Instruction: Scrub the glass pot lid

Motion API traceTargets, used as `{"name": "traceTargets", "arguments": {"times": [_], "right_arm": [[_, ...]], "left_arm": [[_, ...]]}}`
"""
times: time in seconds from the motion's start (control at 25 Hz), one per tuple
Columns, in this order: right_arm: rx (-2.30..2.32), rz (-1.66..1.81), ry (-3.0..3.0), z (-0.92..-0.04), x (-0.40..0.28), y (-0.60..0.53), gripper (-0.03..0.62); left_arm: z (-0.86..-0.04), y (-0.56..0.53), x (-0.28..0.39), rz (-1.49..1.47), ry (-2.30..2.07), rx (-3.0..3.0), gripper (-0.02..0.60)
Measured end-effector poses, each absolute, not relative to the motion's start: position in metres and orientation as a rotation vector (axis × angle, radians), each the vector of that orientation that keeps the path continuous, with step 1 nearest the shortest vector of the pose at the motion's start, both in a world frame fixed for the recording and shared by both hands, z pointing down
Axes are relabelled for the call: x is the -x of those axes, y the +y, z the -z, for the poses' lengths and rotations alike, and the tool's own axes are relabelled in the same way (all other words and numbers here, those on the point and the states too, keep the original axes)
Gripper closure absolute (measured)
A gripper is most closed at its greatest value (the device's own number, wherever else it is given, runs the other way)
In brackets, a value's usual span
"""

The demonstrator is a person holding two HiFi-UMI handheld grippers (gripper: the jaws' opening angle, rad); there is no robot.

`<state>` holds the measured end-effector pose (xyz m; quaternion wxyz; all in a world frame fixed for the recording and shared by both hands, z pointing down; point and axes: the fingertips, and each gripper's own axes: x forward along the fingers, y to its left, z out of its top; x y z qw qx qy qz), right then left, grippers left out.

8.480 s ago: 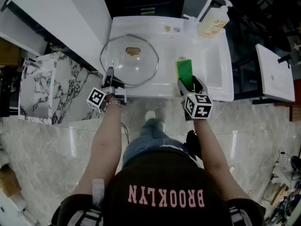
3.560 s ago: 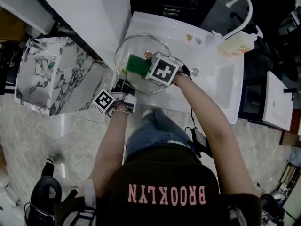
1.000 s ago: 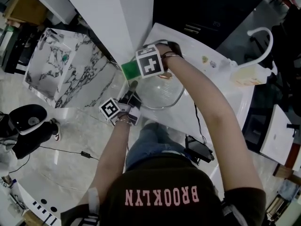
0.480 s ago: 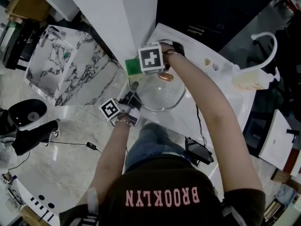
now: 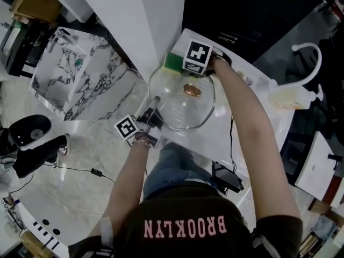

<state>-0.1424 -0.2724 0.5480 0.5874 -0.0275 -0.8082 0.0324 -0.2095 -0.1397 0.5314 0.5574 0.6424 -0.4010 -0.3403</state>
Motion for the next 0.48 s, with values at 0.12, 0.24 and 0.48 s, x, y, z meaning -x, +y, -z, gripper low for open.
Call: {"name": "traceTargets", "arguments": {"times": [0.12, 0.24, 0.48], "right_arm": [[-0.030, -0.172, -1.892, -0.557, 0.124, -0.291, 0.322], [-0.134, -0.241, -1.886, -0.565, 0.107, -0.306, 0.322], [-0.246, -0.331, -1.947, -0.558, 0.097, -0.311, 0.322]], "left_arm": [[-0.532, -0.140, 0.210, 0.804, -0.948, -1.511, 0.560], [-0.531, -0.140, 0.210, 0.808, -0.945, -1.509, 0.560], [-0.534, -0.140, 0.212, 0.799, -0.956, -1.520, 0.560]]}}
